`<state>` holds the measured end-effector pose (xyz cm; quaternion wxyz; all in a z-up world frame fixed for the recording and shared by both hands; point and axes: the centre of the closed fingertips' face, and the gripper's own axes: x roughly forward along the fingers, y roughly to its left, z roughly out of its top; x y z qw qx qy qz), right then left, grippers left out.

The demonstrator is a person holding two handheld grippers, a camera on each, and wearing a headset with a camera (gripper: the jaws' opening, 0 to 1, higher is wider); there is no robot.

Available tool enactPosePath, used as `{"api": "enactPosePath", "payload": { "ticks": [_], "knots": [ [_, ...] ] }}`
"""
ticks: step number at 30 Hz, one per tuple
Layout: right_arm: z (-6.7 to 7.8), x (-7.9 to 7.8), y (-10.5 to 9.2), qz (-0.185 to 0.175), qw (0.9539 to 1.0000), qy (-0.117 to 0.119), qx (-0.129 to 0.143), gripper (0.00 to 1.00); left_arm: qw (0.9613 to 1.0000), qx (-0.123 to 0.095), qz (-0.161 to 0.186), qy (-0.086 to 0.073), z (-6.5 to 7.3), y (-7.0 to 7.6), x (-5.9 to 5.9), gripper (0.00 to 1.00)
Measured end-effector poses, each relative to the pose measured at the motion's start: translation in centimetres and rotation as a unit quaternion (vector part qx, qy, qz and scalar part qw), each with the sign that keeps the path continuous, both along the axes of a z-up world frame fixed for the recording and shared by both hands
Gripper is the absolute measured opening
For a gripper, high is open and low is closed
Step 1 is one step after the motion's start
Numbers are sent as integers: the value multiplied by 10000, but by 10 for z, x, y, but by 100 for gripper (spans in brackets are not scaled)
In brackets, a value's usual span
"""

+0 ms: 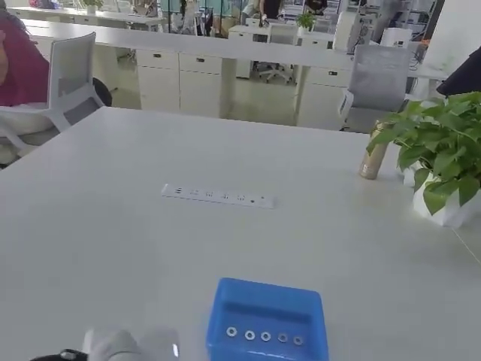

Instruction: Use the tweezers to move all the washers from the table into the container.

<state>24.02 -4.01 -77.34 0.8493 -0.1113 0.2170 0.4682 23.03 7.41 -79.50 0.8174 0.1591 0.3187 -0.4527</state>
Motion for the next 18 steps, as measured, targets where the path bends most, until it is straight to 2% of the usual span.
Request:
{"api": "enactPosePath", "payload": {
  "ticks": [2,3,5,7,9,10,11,12,14,16,18],
  "knots": [
    [11,9,-6,-202,9993,-266,187,65,9987,-346,306,-216,16,7,4,25],
    [19,14,-10,-323,9982,-398,310,67,9975,-469,463,-268,21,10,6,28],
    [32,21,-17,-498,9961,-567,455,70,9926,-757,829,-469,36,20,11,38],
    [44,27,-26,-630,9938,-747,537,71,9849,-1033,1200,-699,52,29,16,46],
    [52,30,-33,-741,9918,-854,590,74,9761,-1301,1541,-812,66,37,17,47],
    [57,32,-36,-785,9908,-897,634,76,9700,-1464,1737,-866,73,42,18,48],
    [60,33,-38,-818,9899,-930,686,77,9664,-1552,1840,-902,77,44,18,49],
    [66,34,-41,-851,9889,-956,762,77,9610,-1635,2010,-966,82,48,19,50],
    [73,35,-45,-882,9871,-1021,863,79,9541,-1705,2204,-1101,88,53,20,54],
    [78,35,-47,-877,9863,-1049,918,81,9442,-1798,2450,-1272,94,61,22,59],
    [80,36,-50,-920,9855,-1087,919,82,9326,-2061,2654,-1318,101,63,22,62]
  ]
}}
